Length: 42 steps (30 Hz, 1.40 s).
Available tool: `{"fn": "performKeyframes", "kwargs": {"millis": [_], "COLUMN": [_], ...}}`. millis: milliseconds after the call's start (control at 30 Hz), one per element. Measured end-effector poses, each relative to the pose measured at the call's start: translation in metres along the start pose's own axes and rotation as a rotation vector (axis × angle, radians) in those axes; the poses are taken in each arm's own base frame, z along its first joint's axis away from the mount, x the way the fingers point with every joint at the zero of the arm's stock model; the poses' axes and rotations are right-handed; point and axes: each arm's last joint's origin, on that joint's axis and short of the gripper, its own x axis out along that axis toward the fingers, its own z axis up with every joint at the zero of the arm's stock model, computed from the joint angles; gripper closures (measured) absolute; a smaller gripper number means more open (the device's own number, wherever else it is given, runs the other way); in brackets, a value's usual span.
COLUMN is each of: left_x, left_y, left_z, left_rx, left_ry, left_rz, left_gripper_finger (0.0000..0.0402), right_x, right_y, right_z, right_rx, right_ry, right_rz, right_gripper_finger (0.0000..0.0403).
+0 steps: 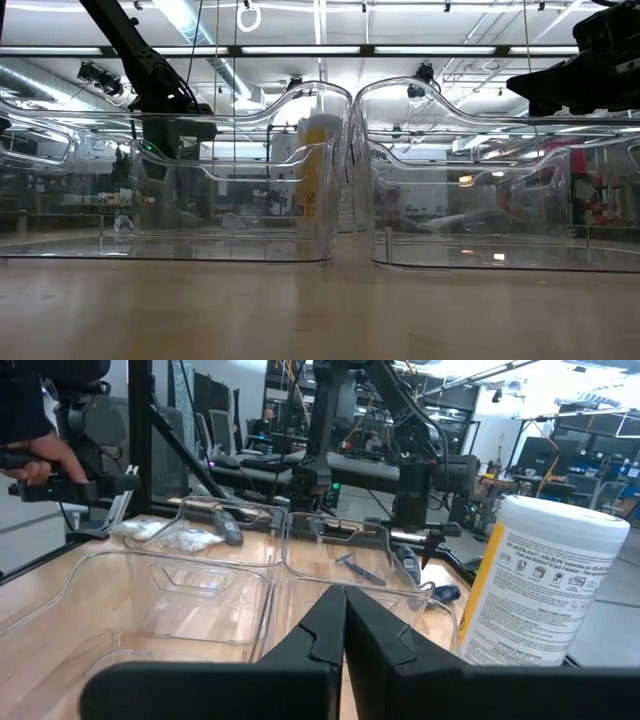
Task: Pick & Place Travel size toiletries
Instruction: Put the top left black deodorant into the top left transparent bin
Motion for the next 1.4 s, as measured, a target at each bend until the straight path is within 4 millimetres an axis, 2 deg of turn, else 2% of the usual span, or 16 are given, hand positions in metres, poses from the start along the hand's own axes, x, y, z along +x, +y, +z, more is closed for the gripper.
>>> {"fn": "performKeyframes", "kwargs": {"millis": [533,933,1400], "left_x": [0.0000,-0.0002,-0.0002], "left_y": [0.0013,0.0010,0.0010], "left_z": [0.0011,0.0012,0.0012], "left_rx": [-0.018,-0.016,-0.015], "left_ry": [-0.025,-0.031,-0.031], "left_rz": [0.008,0.004,0.005], "left_gripper_finger": [0.0105,0.0171,0.0174], "right_x": [0.0000,0.0000,0.0000], "right_y": [0.0000,0.0000,0.0000], "right_z": [0.0000,0.0000,0.0001], "right_rx": [0.000,0.000,0.000], "right_ry": [0.000,0.000,0.000], "right_rz": [0.000,0.000,0.000], "right_gripper_finger": [0.0390,0.0390,0.0390]}}
